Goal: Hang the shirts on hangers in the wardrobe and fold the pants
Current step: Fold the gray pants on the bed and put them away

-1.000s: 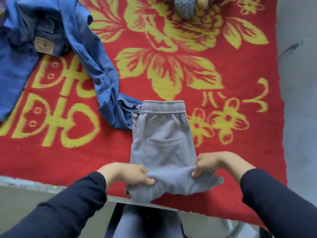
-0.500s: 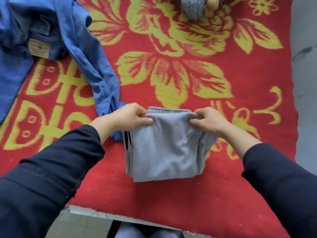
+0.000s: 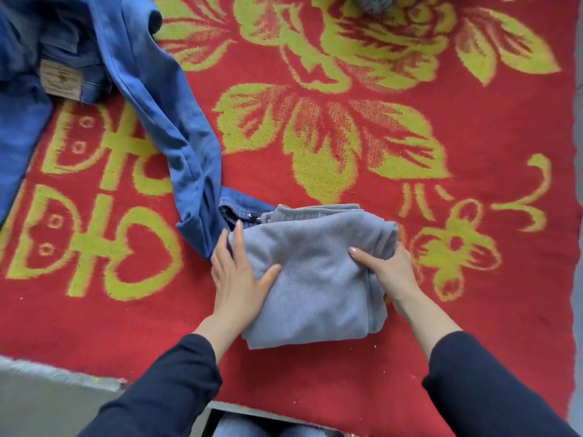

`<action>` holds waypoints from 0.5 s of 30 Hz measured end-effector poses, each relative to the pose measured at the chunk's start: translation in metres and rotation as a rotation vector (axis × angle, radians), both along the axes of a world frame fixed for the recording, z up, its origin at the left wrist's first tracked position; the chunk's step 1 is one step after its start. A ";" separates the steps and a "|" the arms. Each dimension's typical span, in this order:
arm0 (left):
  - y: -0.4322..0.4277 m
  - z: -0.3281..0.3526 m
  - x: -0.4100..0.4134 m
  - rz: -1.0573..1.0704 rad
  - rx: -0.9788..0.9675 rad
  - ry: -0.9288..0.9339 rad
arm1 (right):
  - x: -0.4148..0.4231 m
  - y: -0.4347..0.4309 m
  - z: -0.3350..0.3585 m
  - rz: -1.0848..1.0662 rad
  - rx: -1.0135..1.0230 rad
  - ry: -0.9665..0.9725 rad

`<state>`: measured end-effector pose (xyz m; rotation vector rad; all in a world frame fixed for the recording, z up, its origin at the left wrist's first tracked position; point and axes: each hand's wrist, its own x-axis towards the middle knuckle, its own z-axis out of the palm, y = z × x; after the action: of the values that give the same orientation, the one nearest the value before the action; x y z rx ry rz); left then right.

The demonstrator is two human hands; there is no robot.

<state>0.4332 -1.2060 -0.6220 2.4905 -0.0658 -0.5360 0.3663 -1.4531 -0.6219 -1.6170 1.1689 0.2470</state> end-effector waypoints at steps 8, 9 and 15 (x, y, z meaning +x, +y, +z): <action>-0.044 0.001 0.079 -0.701 0.189 -0.066 | 0.081 -0.018 0.017 1.076 -0.654 0.114; -0.052 -0.001 0.090 -0.738 0.185 0.010 | 0.094 -0.017 0.017 1.202 -0.639 0.146; -0.069 -0.015 0.116 -0.687 0.221 0.378 | 0.122 -0.004 0.005 1.430 -0.402 0.359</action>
<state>0.5491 -1.2751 -0.6371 2.4880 -0.7651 -1.3469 0.4883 -1.4568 -0.6173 -2.6025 0.0611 1.2966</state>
